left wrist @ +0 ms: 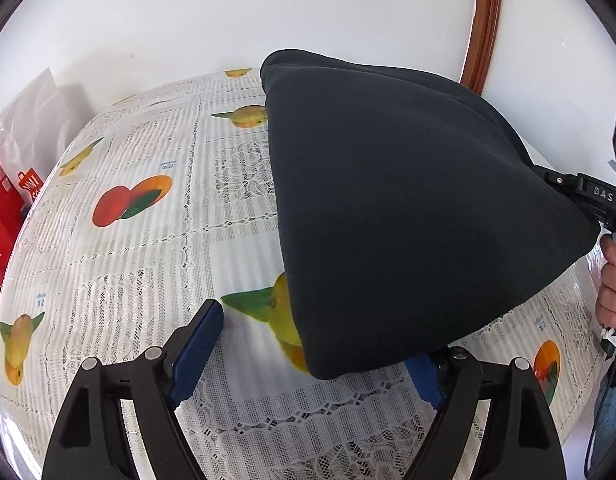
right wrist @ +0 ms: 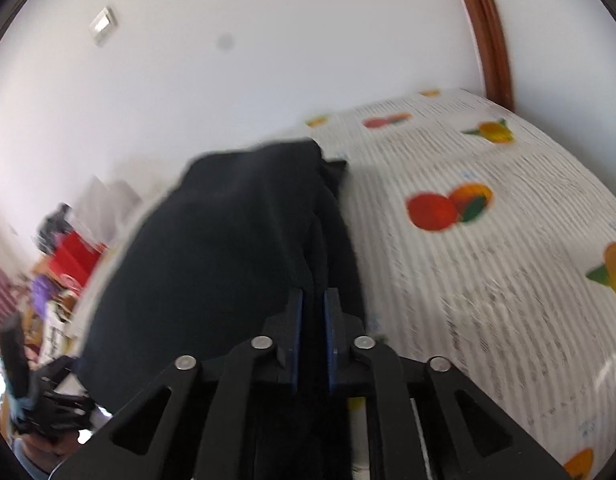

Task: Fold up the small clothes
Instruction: 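Carry the folded black sweatshirt with the right gripper and lower it onto the bed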

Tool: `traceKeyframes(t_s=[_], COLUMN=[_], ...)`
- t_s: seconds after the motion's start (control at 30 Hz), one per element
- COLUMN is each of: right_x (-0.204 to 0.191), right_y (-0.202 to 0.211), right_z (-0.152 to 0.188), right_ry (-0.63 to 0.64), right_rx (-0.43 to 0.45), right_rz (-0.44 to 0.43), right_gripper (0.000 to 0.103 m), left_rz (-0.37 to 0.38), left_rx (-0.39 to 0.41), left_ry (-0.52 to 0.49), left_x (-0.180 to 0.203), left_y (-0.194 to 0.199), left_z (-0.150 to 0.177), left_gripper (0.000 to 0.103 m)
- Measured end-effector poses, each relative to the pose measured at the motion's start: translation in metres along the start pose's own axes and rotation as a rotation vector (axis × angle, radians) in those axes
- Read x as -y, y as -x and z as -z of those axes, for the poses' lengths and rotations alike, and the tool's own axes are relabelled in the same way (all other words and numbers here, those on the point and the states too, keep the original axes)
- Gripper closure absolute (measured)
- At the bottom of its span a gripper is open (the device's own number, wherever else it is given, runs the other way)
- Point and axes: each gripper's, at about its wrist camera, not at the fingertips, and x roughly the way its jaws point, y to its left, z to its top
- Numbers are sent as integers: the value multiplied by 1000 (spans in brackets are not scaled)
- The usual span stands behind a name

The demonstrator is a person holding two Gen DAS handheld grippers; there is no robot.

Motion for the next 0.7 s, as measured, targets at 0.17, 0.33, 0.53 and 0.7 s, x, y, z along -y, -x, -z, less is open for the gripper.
traceKeyframes(t_s=[0.17,0.33,0.53,0.7], right_x=[-11,-30,-19,-27], right_y=[46,44,57,68], right_z=[9,37,48,33], right_ry=[22,198,201,246], right_rx=[115,78,31,12], right_rz=[50,121,168,187], right_gripper=[85,85,85,84], left_rz=[41,130,91,12], left_rx=[-15,52,113,51], left_ry=[-9,0,5,40], left_x=[-7,-6,-14,-26], left_y=[9,46,63,25], left_z=[4,14,-7,-21], left_gripper=[23,24,24,23])
